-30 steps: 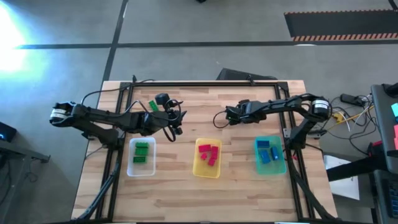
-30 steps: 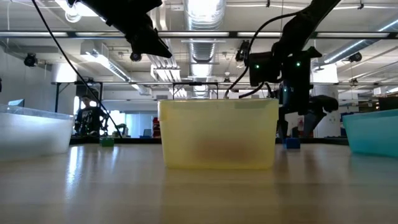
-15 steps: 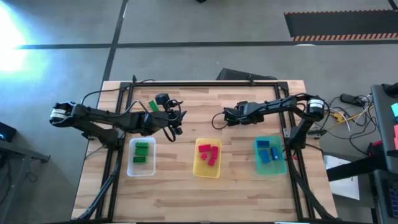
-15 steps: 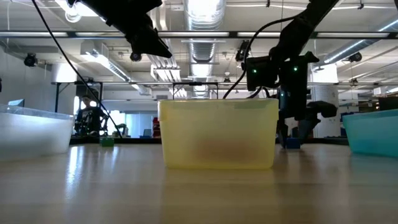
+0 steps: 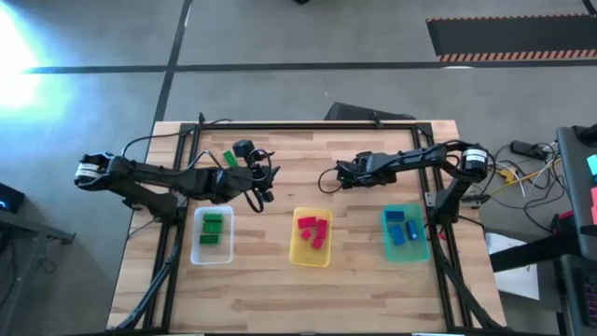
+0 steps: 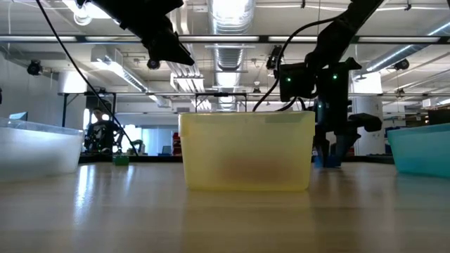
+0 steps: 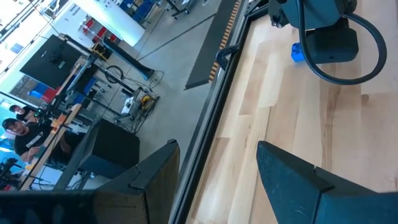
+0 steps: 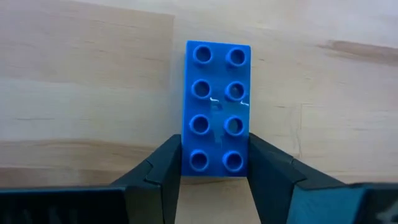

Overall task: Sort & place blocks by color
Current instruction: Put the blue game piece into the green bin, then put the green game piece into the transparent bin

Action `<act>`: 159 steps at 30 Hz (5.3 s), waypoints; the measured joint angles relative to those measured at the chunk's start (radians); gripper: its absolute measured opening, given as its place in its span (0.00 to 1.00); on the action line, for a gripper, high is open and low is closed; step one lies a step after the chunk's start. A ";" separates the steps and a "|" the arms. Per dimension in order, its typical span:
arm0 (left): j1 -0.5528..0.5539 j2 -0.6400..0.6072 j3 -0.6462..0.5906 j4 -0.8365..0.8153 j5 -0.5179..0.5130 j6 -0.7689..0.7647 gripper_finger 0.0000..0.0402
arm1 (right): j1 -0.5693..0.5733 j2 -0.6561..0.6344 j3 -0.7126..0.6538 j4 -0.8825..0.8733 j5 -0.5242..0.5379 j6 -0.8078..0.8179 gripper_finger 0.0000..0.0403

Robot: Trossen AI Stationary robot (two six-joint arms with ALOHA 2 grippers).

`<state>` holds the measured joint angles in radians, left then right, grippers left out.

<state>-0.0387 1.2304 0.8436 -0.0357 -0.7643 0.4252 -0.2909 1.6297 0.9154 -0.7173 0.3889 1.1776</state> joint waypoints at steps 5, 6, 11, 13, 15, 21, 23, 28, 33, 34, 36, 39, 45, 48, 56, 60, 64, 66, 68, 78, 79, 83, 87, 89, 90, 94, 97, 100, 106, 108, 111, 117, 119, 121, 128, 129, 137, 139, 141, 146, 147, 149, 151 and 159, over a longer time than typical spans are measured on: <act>0.000 0.000 0.000 0.000 0.000 0.000 0.49 | 0.000 -0.027 0.014 -0.010 0.015 -0.019 0.33; 0.000 0.000 0.000 0.000 0.000 0.000 0.49 | 0.000 -0.036 0.017 -0.010 0.022 -0.024 0.33; 0.000 0.000 0.000 0.000 0.000 0.000 0.49 | 0.000 -0.074 0.035 -0.020 0.030 -0.058 0.33; 0.000 0.000 0.000 0.000 0.000 0.000 0.49 | 0.000 -0.089 0.045 -0.030 0.033 -0.079 0.33; 0.000 0.000 0.000 0.000 0.000 0.000 0.49 | 0.003 -0.105 0.054 -0.052 0.038 -0.098 0.33; 0.000 0.000 0.000 0.000 0.000 0.000 0.49 | 0.036 -0.169 0.098 -0.148 0.029 -0.132 0.33; 0.000 0.000 0.000 0.000 0.000 0.000 0.49 | 0.058 -0.197 0.116 -0.195 0.023 -0.131 0.33; 0.000 0.000 0.000 0.000 0.000 0.000 0.49 | 0.135 -0.268 0.145 -0.299 0.000 -0.090 0.33; 0.000 0.000 0.000 -0.001 0.000 0.000 0.49 | 0.242 -0.344 0.129 -0.349 -0.055 0.042 0.33; 0.000 0.000 0.000 -0.001 0.000 0.000 0.49 | 0.266 -0.357 0.127 -0.363 -0.067 0.072 0.33; 0.000 0.000 0.000 -0.001 0.000 0.000 0.49 | 0.311 -0.381 0.126 -0.394 -0.092 0.126 0.33; 0.000 0.000 0.000 -0.001 0.000 0.000 0.49 | 0.367 -0.420 0.125 -0.424 -0.162 0.192 0.33; 0.000 0.000 0.000 -0.001 0.000 0.000 0.49 | 0.456 -0.481 0.125 -0.492 -0.298 0.330 0.33; 0.000 0.000 0.000 -0.001 0.000 0.000 0.49 | 0.497 -0.494 0.125 -0.533 -0.381 0.372 0.33; 0.000 0.000 0.000 0.000 0.000 0.000 0.49 | 0.590 -0.488 0.124 -0.602 -0.543 0.471 0.33; 0.000 0.000 0.000 0.000 0.000 0.000 0.49 | 0.630 -0.489 0.108 -0.617 -0.552 0.519 0.33; 0.000 0.000 0.000 0.000 0.000 0.000 0.49 | 0.674 -0.483 0.058 -0.613 -0.500 0.566 0.33; 0.000 0.000 0.000 0.000 0.000 0.000 0.49 | 0.700 -0.477 0.024 -0.592 -0.490 0.579 0.33; 0.000 0.000 0.000 0.000 0.000 0.000 0.49 | 0.726 -0.467 -0.007 -0.567 -0.485 0.591 0.33; 0.000 0.000 0.000 0.000 0.000 0.000 0.49 | 0.819 -0.424 -0.126 -0.401 -0.426 0.690 0.33; 0.000 0.000 0.000 0.000 -0.001 0.000 0.49 | 0.824 -0.420 -0.129 -0.401 -0.414 0.691 0.33; 0.000 0.000 0.000 0.000 0.000 0.000 0.49 | 0.833 -0.411 -0.134 -0.396 -0.387 0.691 0.33; 0.000 0.000 0.000 0.000 -0.001 0.000 0.49 | 0.834 -0.396 -0.134 -0.395 -0.384 0.690 0.35; 0.000 0.000 0.000 0.000 0.000 0.000 0.49 | 0.834 -0.387 -0.134 -0.394 -0.385 0.690 0.37; 0.000 0.000 0.000 0.000 0.000 0.000 0.49 | 0.834 -0.381 -0.134 -0.392 -0.385 0.690 0.38; 0.000 0.000 0.000 0.000 0.000 0.000 0.49 | 0.834 -0.362 -0.134 -0.380 -0.386 0.680 0.41; 0.000 0.000 0.000 0.000 0.000 -0.001 0.49 | 0.834 -0.356 -0.134 -0.355 -0.387 0.668 0.41; 0.000 0.000 0.000 0.000 0.000 -0.001 0.49 | 0.834 -0.357 -0.134 -0.343 -0.388 0.655 0.40; 0.000 0.000 0.000 0.000 0.000 -0.001 0.49 | 0.834 -0.358 -0.134 -0.341 -0.389 0.655 0.43; 0.000 0.000 0.000 0.000 0.000 -0.001 0.49 | 0.834 -0.358 -0.134 -0.340 -0.389 0.655 0.45; 0.000 0.000 0.000 0.000 -0.001 -0.001 0.49 | 0.834 -0.358 -0.134 -0.340 -0.391 0.655 0.49; 0.000 0.000 0.000 0.000 0.000 -0.001 0.49 | 0.834 -0.377 -0.134 -0.351 -0.433 0.653 0.54; 0.000 0.000 0.000 0.000 0.000 -0.001 0.49 | 0.834 -0.394 -0.127 -0.359 -0.438 0.652 0.55; 0.000 0.000 0.000 0.000 0.000 -0.001 0.49 | 0.834 -0.413 -0.115 -0.371 -0.436 0.653 0.55; 0.000 0.002 0.000 0.003 -0.001 -0.028 0.49 | 0.834 -0.444 -0.027 -0.491 -0.376 0.636 0.54; 0.000 0.004 0.000 0.006 -0.004 -0.028 0.49 | 0.834 -0.444 -0.011 -0.516 -0.358 0.627 0.54; 0.017 0.030 0.001 0.001 -0.137 -0.121 0.49 | 0.834 -0.444 0.129 -0.574 -0.045 0.465 0.54; 0.030 0.036 0.002 0.000 -0.137 -0.169 0.49 | 0.834 -0.444 0.154 -0.575 0.052 0.398 0.54; 0.044 0.046 0.002 -0.008 -0.137 -0.244 0.49 | 0.834 -0.444 0.173 -0.575 0.147 0.332 0.54; 0.100 0.080 0.001 -0.092 -0.137 -0.513 0.49 | 0.834 -0.444 0.197 -0.573 0.389 0.151 0.54; 0.115 0.088 0.001 -0.116 -0.137 -0.582 0.49 | 0.834 -0.444 0.199 -0.571 0.426 0.115 0.54; 0.152 0.101 0.001 -0.181 -0.132 -0.745 0.49 | 0.832 -0.444 0.202 -0.572 0.491 0.059 0.54; 0.190 0.118 0.001 -0.266 -0.113 -0.913 0.49 | 0.828 -0.444 0.208 -0.567 0.555 0.025 0.54; 0.368 0.216 0.000 -0.643 -0.044 -1.308 0.49 | 0.825 -0.444 0.209 -0.549 0.676 -0.042 0.54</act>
<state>0.3297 1.4468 0.8440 -0.6785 -0.8081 -0.8824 0.5339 1.1854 1.1242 -1.2665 1.0650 1.1358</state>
